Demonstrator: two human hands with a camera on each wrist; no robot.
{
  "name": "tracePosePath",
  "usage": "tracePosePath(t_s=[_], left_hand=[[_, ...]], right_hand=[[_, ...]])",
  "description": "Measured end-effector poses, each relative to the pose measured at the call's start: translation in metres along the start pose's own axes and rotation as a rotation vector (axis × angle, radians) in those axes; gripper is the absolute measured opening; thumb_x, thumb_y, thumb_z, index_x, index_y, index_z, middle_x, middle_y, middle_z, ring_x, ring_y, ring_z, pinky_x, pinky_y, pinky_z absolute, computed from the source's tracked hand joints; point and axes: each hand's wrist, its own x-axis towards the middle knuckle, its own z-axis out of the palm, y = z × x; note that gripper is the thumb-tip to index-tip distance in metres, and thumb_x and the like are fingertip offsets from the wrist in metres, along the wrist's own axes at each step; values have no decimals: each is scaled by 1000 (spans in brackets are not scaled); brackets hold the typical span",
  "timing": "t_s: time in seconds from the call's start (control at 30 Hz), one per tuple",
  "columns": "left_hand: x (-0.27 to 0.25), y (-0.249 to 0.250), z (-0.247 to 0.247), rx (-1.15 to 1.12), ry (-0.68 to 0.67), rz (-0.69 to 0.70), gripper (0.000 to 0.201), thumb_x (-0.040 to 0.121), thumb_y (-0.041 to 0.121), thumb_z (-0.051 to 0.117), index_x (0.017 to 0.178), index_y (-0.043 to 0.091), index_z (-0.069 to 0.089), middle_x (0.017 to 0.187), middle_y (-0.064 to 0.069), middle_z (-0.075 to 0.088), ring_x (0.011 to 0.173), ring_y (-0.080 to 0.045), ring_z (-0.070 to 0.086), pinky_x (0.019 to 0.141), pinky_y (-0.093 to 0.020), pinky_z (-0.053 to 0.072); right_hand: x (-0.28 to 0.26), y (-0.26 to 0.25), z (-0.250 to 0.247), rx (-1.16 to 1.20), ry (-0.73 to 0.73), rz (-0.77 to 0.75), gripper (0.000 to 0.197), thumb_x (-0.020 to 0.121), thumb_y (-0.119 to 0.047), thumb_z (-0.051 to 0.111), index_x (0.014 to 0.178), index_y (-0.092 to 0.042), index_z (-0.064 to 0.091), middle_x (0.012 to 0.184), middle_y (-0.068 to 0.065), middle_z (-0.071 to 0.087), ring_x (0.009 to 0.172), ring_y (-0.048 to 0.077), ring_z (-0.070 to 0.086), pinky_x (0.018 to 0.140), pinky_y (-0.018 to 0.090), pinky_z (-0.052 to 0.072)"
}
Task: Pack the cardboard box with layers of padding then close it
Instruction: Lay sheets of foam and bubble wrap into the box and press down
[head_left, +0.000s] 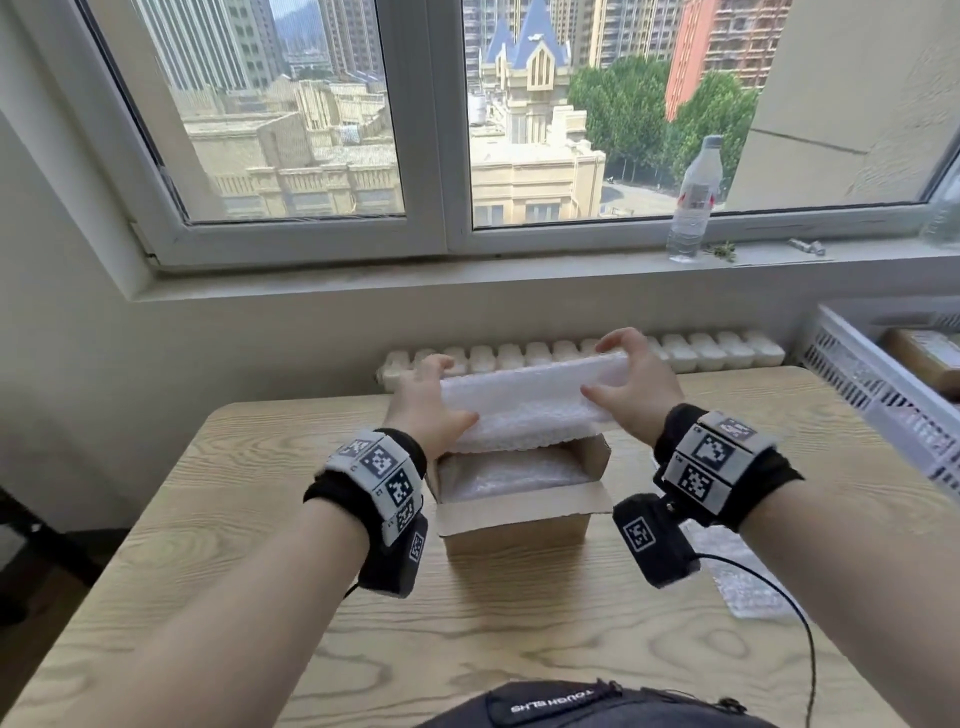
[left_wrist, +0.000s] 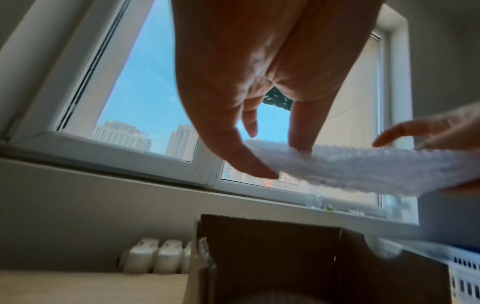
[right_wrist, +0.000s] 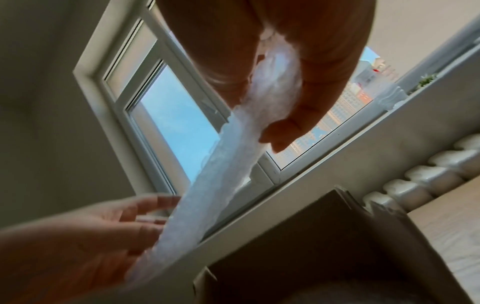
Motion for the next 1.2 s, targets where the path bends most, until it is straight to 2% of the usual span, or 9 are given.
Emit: tracePosePath(t_s=[0.23,0.4,0.5,0.6,0.7,0.8,0.9,1.03,1.2], left_hand=[[-18,-5,28,517,-75,75,32,86,10,60,118,18,58,151,-8,19,120,-28,48,92,-36,47],[-24,-12,55,859,-188,138,35,77,8,59,111,17,64,149,-8,23,127,-28,29,108,-41,28],[-24,-19,77,839,-276,239,40,83,11,56,124,12,57,148,-9,32,135,-28,27,112,-41,27],[-25,-23,93,716,-349,193,35,96,27,41,126,12,49,135,-11,46,129,-28,38,102,-41,36],[-28,-25,102,684,-398,102,46,97,43,33,130,14,46,133,-11,47,125,-30,41,97,-43,40],[-27,-28,103,698,-402,90,53,94,52,33,133,18,45,137,-12,42,125,-31,40,95,-44,42],[-21,-29,99,693,-468,63,61,91,59,33,141,25,35,152,-19,23,132,-37,32,101,-45,38],[-15,-31,97,724,-533,14,68,85,65,40,144,33,28,154,-26,9,134,-41,26,105,-45,35],[-2,-36,98,683,-577,44,67,79,68,46,133,28,39,125,-24,51,113,-37,51,92,-37,44]], right_hand=[[-6,14,50,-313,-158,-17,32,92,-12,54,124,-9,48,133,12,41,109,25,53,90,24,39],[-3,31,77,-415,-223,-28,34,91,-6,54,124,-5,47,138,12,36,106,25,59,95,31,46],[1,37,86,-476,-236,-46,35,89,2,51,123,-4,48,134,11,40,106,27,58,94,35,48],[3,44,90,-546,-259,-105,31,88,4,49,118,-3,52,133,11,41,115,30,53,95,36,46],[-3,43,90,-698,-288,-278,25,87,-7,54,112,-7,58,154,10,25,140,31,27,113,40,32],[-15,41,95,-717,-379,-407,34,67,-18,76,97,-3,69,133,16,56,130,35,47,102,47,45],[-25,46,106,-698,-484,-225,37,95,-30,43,127,-16,55,149,15,36,141,39,24,110,50,31],[-22,60,111,-753,-569,-92,46,99,-44,20,142,-34,32,160,8,11,144,41,5,117,50,16],[-14,57,113,-802,-665,-74,48,97,-46,18,143,-39,26,160,8,9,142,46,6,117,52,14]])
